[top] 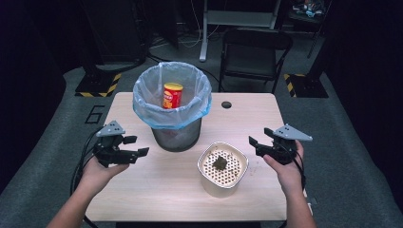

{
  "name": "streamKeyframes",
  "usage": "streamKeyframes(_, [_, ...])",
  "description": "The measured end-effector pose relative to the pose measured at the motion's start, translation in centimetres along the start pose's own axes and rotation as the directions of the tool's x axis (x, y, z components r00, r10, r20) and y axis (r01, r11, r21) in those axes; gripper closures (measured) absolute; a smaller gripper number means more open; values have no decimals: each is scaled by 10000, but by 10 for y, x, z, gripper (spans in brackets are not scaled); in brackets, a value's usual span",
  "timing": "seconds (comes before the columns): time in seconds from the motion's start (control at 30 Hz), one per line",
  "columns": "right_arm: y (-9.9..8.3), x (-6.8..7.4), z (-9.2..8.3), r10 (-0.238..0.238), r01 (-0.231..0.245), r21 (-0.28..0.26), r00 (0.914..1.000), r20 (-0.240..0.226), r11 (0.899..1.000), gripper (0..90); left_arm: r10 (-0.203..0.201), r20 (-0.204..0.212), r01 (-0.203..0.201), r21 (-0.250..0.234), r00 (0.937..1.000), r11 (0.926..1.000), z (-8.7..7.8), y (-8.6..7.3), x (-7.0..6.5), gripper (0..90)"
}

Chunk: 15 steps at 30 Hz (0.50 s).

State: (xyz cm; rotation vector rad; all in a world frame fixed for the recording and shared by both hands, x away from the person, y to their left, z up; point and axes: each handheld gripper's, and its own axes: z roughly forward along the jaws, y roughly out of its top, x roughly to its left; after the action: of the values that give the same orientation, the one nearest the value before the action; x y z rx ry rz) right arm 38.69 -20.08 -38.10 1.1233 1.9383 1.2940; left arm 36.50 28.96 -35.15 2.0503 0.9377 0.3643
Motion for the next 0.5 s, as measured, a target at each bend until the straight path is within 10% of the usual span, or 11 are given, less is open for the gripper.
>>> streamKeyframes(0.5, [-2,-1,-1,58,-58,86,9999,84,9999,302,-502,-571,492,-200,9971,9986,21,-78,19,305])
